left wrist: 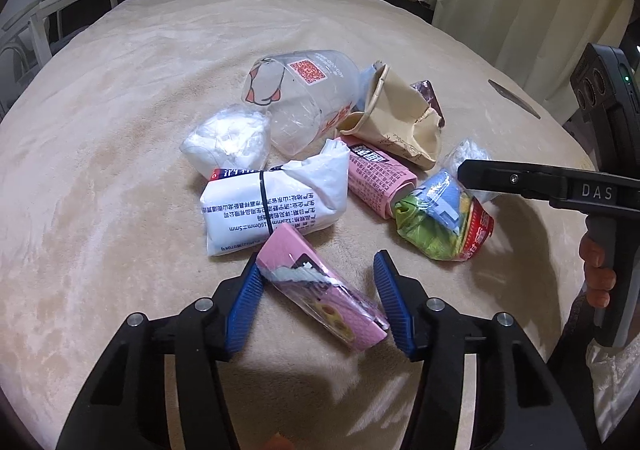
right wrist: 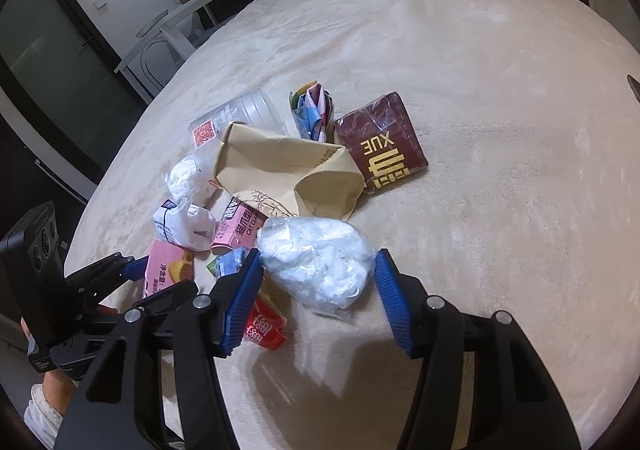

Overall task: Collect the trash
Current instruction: 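Grasp the pink carton with the left tool while the right tool grasps the white plastic ball, then carry the pink carton and white plastic ball down over the clear trash bag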

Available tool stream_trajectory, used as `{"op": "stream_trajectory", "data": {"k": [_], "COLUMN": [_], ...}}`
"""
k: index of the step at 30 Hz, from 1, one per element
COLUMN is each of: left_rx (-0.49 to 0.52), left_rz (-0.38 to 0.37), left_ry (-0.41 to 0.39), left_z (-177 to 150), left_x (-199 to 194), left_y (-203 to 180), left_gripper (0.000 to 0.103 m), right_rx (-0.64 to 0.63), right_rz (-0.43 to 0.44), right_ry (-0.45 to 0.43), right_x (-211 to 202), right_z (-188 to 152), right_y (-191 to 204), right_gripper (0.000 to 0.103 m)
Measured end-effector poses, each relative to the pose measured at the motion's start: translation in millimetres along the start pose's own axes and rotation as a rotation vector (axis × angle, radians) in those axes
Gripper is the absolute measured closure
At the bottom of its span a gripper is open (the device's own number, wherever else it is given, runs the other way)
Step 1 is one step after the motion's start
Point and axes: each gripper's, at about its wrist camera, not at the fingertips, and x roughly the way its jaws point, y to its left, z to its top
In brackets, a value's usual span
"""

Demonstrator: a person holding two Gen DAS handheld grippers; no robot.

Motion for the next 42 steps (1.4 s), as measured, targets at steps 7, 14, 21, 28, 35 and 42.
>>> {"op": "stream_trajectory", "data": {"k": [7, 14, 21, 28, 35, 42], "left_rx": [0.008, 0.017, 0.033, 0.046, 0.089, 0.092], "left_rz": [-0.005, 0.007, 0.01, 0.024, 0.042, 0.042], "left_ry": [-0.013, -0.036, -0.056, -0.07, -0.089, -0.085], "left_z": [-6.0, -9.6, -17.5, -30.0, -52.4, -89.9], "left_x": [-12.7, -28.2, -44.8, -60.1, -81.0, -91.3], "left_y": [-4.5, -8.4, -13.8, -21.0, -34.4, -48.3], "left_gripper": [0.048, 0.048, 0.048, 0.048, 0.048, 0.048], "right_rx": [0.003, -0.001, -0.038, -0.058, -0.086, -0.101], "right_rz": [-0.012, -0.01, -0.033, -0.043, -0.025, -0.02], "right_ry": [-0.024, -0.054, -0.065, -0.085, -0.113, -0.095], "right_x": [-10.7, -29.2, -43.7, -65.0, -94.1, -104.5], "right_z": [-3.2, -7.3, -19.0, -39.7, -68.1, -113.2], "right_y": [-1.1, 0.9, 10.3, 14.0, 19.0, 24.7], "right_gripper": [0.046, 0.046, 0.046, 0.046, 0.046, 0.046]}}
